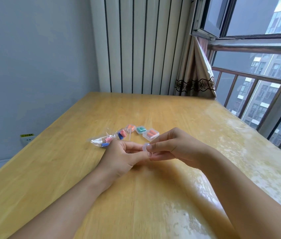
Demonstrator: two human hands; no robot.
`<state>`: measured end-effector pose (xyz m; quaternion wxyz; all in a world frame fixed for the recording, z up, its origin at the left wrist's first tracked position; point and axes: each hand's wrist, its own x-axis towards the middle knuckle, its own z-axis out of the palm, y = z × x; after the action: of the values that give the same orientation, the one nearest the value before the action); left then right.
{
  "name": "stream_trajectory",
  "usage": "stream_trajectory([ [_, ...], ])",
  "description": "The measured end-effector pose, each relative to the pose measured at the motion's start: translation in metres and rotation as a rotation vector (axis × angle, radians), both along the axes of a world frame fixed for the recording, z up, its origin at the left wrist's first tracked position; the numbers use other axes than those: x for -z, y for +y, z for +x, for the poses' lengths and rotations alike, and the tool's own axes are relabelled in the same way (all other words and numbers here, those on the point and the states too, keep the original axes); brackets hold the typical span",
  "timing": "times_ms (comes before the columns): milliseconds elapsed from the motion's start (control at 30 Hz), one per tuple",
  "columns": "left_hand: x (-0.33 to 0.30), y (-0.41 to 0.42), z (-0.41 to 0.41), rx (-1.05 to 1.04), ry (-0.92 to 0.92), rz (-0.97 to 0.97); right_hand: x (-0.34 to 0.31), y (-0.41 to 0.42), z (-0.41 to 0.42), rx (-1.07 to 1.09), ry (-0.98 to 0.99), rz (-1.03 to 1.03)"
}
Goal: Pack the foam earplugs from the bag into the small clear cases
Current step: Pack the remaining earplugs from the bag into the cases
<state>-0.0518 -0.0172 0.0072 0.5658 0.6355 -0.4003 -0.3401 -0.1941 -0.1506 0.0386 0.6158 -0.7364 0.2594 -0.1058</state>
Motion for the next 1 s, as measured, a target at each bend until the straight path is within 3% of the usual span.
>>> stream_trajectory([
  [333, -0.005, 0.004, 0.006, 0.137, 0.047, 0.117, -0.008, 0.011, 0.002, 0.075, 0.116, 0.208],
  [633, -0.008, 0.005, 0.013, 0.228, 0.144, 0.109, -0.006, 0.018, 0.010, 0.175, 0.142, 0.085],
  [900, -0.012, 0.007, 0.021, 0.246, 0.258, 0.131, -0.007, 0.000, -0.003, 0.097, 0.089, 0.225],
  [1000, -0.011, 0.004, 0.015, 0.207, 0.232, 0.154, -0.003, -0.011, -0.008, 0.156, 0.104, 0.145],
])
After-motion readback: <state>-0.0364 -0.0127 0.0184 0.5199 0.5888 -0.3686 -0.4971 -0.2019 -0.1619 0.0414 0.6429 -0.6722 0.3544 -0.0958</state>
